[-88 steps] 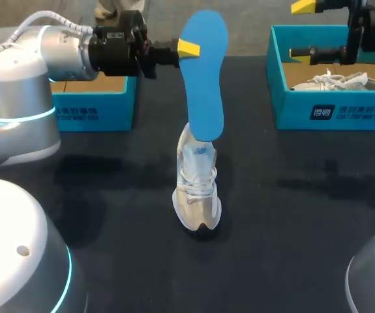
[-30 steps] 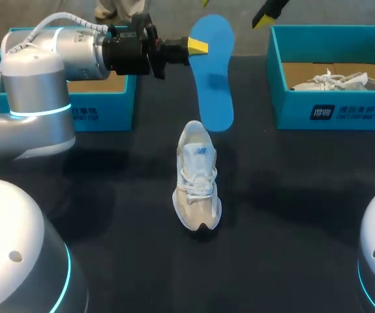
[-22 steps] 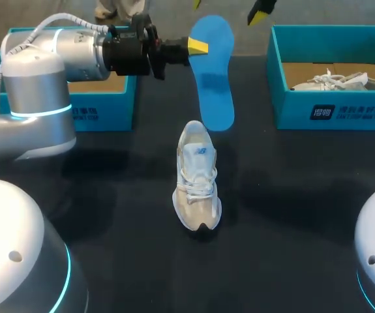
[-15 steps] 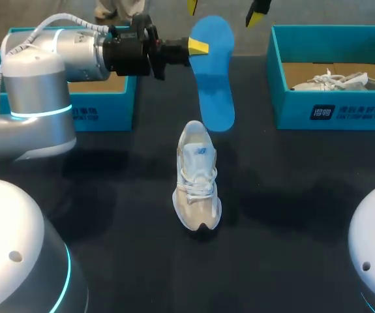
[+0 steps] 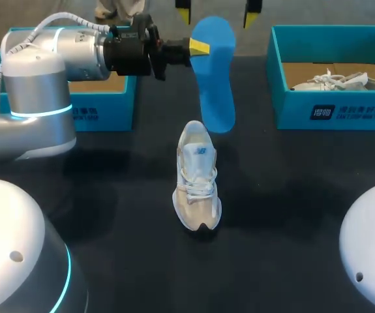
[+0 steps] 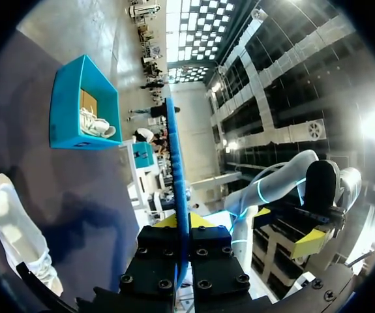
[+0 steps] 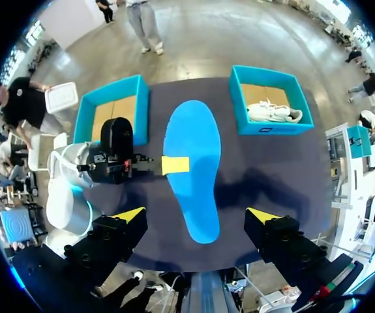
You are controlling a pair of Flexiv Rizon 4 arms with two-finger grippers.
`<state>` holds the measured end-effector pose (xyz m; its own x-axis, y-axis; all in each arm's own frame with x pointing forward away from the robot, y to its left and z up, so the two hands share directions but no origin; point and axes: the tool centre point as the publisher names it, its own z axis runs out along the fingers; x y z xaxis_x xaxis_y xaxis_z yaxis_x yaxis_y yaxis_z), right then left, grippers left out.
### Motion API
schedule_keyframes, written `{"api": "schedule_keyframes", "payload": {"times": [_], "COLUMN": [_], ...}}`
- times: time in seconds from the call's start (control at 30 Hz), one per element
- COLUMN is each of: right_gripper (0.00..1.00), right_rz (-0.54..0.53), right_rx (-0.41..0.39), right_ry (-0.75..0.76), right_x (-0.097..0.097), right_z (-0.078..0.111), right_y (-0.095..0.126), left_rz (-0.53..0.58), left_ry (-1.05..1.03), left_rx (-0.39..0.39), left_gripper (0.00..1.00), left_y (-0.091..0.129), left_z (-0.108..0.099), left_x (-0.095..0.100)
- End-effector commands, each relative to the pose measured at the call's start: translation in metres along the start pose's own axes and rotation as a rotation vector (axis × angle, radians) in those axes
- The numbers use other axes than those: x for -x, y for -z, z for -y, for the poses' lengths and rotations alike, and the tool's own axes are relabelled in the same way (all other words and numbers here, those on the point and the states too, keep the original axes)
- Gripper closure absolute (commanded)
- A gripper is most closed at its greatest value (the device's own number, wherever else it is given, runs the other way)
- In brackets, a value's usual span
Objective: Take the shoe out of the shoebox, open the shoe tongue, remove and reinsert the insole, then place the shoe into the shoebox
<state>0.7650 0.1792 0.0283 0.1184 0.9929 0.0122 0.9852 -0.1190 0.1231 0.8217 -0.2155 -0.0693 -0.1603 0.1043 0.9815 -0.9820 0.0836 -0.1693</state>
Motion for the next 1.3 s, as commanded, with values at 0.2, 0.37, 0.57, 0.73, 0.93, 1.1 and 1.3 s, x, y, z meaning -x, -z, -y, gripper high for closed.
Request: {"api": "schedule_keyframes", "payload": {"times": [0.2, 0.37, 0.57, 0.73, 0.93, 1.1, 1.3], "right_gripper": [0.0, 0.0, 0.0, 0.0, 0.0, 0.0, 0.0], "right_rz": [0.013, 0.013, 0.013, -0.035, -0.107, -0.212, -0.349], "right_rx": [-0.002, -0.002, -0.002, -0.003, 0.04, 0.064, 0.089], "right_ry": [-0.001, -0.001, -0.001, -0.015, -0.048, -0.072, -0.116], "right_x": [-0.002, -0.002, -0.002, 0.002, 0.02, 0.032, 0.044], "right_z": [-0.001, -0.001, -0.001, -0.001, -0.004, -0.006, -0.009], "right_y": [0.001, 0.001, 0.001, 0.0, 0.0, -0.001, -0.006], "left_rz": [0.003, 0.006, 0.004, 0.003, -0.004, -0.004, -0.02], "left_ry": [0.001, 0.006, 0.007, 0.008, 0.01, 0.009, 0.004], "left_rx": [-0.011, -0.028, -0.033, -0.031, -0.035, -0.045, -0.046], "left_gripper": [1.0, 1.0, 1.0, 1.0, 1.0, 1.0, 1.0], "left_y": [0.0, 0.001, 0.0, 0.0, 0.006, 0.011, 0.014], "left_z": [-0.004, -0.006, -0.005, -0.005, -0.005, -0.002, -0.001], "left_x": [0.0, 0.002, 0.002, 0.002, 0.001, 0.001, -0.006]}}
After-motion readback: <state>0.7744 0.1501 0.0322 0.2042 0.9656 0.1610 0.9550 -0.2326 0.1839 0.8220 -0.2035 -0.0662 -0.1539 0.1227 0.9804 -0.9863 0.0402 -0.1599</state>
